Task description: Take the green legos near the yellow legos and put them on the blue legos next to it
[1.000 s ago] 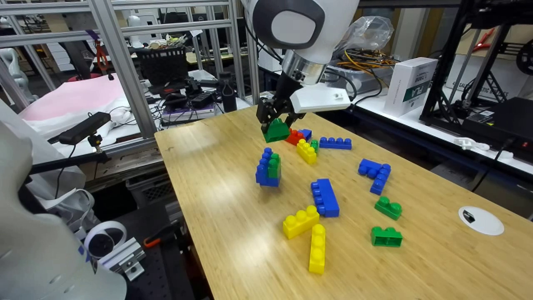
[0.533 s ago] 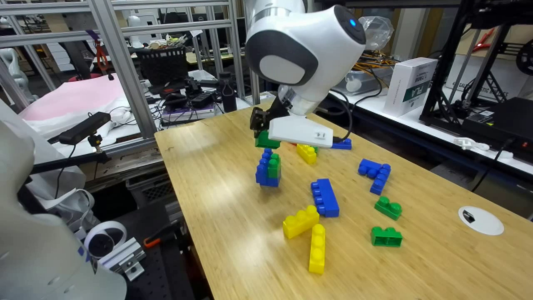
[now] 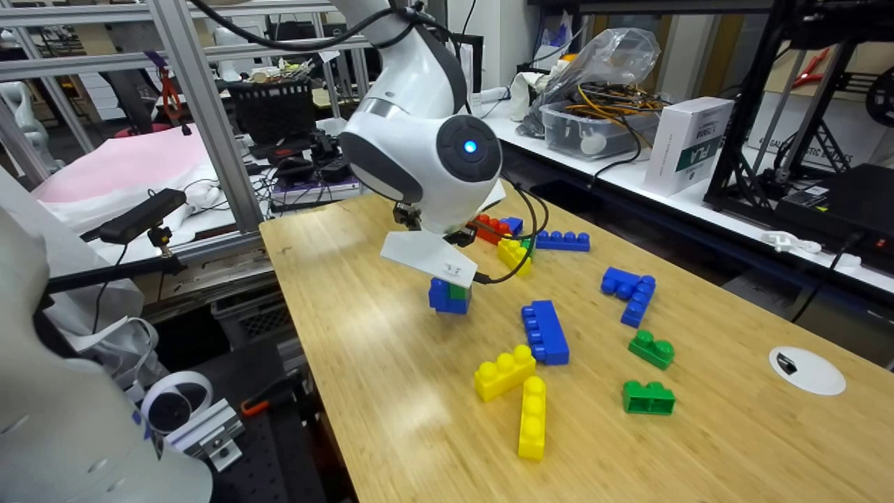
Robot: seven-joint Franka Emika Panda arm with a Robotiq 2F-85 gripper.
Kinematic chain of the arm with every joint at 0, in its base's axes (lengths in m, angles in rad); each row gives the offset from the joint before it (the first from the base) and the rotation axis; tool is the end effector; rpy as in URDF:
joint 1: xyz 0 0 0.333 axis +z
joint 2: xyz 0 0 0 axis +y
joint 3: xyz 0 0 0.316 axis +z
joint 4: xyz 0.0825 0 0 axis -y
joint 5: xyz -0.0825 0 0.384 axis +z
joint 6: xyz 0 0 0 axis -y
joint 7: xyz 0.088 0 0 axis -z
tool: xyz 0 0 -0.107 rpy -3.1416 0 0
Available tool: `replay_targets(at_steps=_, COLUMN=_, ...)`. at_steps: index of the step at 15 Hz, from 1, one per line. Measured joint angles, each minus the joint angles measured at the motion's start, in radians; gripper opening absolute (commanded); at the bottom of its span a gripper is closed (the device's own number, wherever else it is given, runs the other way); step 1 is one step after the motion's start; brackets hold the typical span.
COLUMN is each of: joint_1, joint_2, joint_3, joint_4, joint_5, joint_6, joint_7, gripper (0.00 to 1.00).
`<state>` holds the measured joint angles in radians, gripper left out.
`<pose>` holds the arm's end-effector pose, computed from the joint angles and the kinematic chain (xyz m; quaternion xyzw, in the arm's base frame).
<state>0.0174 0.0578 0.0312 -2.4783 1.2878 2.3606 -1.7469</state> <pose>0.4614 0.0349 0.2595 -0.8574 -0.3349 -0.2420 0.3068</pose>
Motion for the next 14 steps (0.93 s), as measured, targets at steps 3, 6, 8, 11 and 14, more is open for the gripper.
replay_targets(at_steps=3, joint_1=0.043, joint_2=-0.007, joint_3=0.032, joint_4=-0.046, joint_5=0.224, joint_6=0.129, joint_7=-0.098, gripper=0.45)
replay_targets(at_steps=6, joint_1=0.058, joint_2=-0.042, joint_3=0.039, joint_4=-0.079, joint_5=0.377, joint_6=0.219, joint_7=-0.210, gripper=0.45)
replay_targets(at_steps=8, joint_1=0.055, joint_2=-0.077, joint_3=0.033, joint_4=-0.108, joint_5=0.411, joint_6=0.253, joint_7=-0.282, gripper=0.45)
replay_targets(at_steps=11, joint_1=0.047, joint_2=-0.117, joint_3=0.011, joint_4=-0.167, joint_5=0.372, joint_6=0.255, joint_7=-0.360, gripper=0.45)
replay_targets(at_steps=14, joint_1=0.040, joint_2=-0.139, joint_3=-0.009, joint_4=-0.211, joint_5=0.312, joint_6=0.255, joint_7=-0.418, gripper=0.45)
